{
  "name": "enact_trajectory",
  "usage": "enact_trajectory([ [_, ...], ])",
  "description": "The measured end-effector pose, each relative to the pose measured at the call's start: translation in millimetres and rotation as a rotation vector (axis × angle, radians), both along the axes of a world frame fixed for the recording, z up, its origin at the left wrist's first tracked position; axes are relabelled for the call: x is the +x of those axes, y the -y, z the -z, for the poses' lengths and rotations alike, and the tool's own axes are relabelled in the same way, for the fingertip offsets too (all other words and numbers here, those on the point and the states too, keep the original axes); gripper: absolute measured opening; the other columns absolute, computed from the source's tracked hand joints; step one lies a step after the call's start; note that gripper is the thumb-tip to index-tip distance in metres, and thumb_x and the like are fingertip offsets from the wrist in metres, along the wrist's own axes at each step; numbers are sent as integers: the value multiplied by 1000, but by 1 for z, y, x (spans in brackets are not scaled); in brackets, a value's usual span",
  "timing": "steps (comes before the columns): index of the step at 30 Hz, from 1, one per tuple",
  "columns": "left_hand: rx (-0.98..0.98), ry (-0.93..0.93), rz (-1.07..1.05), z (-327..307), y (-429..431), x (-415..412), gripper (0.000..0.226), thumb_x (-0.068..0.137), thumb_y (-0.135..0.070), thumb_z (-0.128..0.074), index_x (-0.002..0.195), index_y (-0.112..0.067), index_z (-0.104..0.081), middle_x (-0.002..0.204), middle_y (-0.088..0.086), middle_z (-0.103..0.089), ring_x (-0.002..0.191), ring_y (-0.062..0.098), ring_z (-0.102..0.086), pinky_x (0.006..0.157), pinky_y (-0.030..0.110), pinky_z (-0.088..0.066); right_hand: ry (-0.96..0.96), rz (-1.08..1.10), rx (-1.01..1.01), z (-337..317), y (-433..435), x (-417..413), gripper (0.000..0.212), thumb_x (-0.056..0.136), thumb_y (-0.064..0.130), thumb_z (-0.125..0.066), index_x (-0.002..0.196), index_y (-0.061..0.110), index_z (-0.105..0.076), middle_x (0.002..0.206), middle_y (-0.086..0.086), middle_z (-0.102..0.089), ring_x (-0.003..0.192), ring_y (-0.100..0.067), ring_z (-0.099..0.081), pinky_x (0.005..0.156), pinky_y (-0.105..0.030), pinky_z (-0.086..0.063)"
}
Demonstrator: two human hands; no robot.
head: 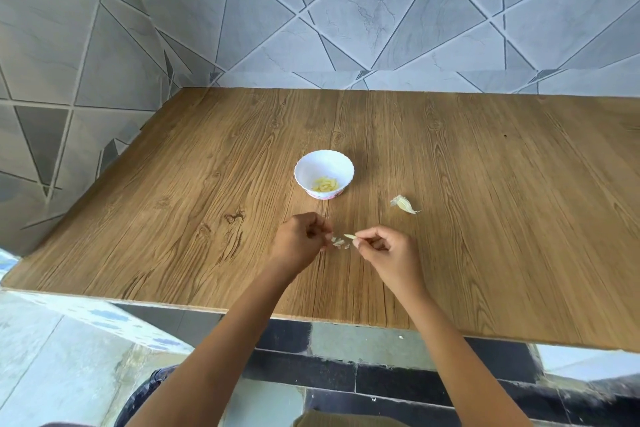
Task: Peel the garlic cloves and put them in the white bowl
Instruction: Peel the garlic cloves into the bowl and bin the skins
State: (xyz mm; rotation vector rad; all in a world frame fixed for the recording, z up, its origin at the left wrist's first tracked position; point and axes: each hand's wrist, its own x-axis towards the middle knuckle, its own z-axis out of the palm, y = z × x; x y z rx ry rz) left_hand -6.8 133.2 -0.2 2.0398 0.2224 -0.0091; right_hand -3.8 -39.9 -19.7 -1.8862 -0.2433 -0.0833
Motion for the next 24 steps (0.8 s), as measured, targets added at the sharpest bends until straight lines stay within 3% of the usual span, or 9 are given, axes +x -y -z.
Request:
enact_trajectory([
  [3,273,96,159,-3,4,-3,16,86,-4,-61,93,-11,-74,84,3,-73,80,18,-67,77,28,-53,-46,-25,72,0,1,-1,22,79,-3,-71,82,19,-71,74,12,-68,63,2,-60,62,-14,-48],
  [6,455,189,245,-5,6,-5,18,91,-17,-58,95,-14,-75,83,2,-74,76,18,-67,73,34,-53,-98,-33,154,0,3,-2,21,80,-4,-69,85,16,-71,74,6,-69,66,-1,-62,64,-18,-50],
  [9,562,210,248,-8,10,-5,16,89,-18,-59,94,-17,-74,82,2,-73,75,21,-67,69,35,-52,-147,-35,222,-3,5,-3,18,81,-4,-68,87,13,-71,74,1,-69,65,-4,-62,64,-19,-51],
  [15,573,224,179,-8,15,-7,7,78,-12,-68,81,-18,-68,81,-7,-58,71,17,-59,60,33,-50,-196,-35,287,-4,7,-5,19,83,0,-68,83,19,-69,70,1,-68,62,-2,-63,61,-16,-52],
  [18,571,225,197,-10,16,-7,10,80,-11,-65,82,-19,-69,77,-7,-65,69,15,-62,63,34,-53,-209,-32,305,-3,7,-6,15,84,3,-68,83,17,-69,68,3,-68,61,-2,-63,60,-15,-52],
  [22,603,250,240,-7,12,-5,31,79,9,-51,85,-11,-74,94,0,-68,78,20,-65,63,35,-53,-217,-29,308,-2,8,-6,14,84,4,-67,83,18,-69,68,3,-68,61,-2,-63,60,-15,-51],
  [24,575,276,225,-7,11,-4,27,78,9,-54,84,-9,-74,89,4,-69,75,21,-64,64,37,-53,-215,-34,305,-2,8,-6,14,84,4,-67,83,18,-69,69,2,-68,61,-2,-63,60,-15,-51],
])
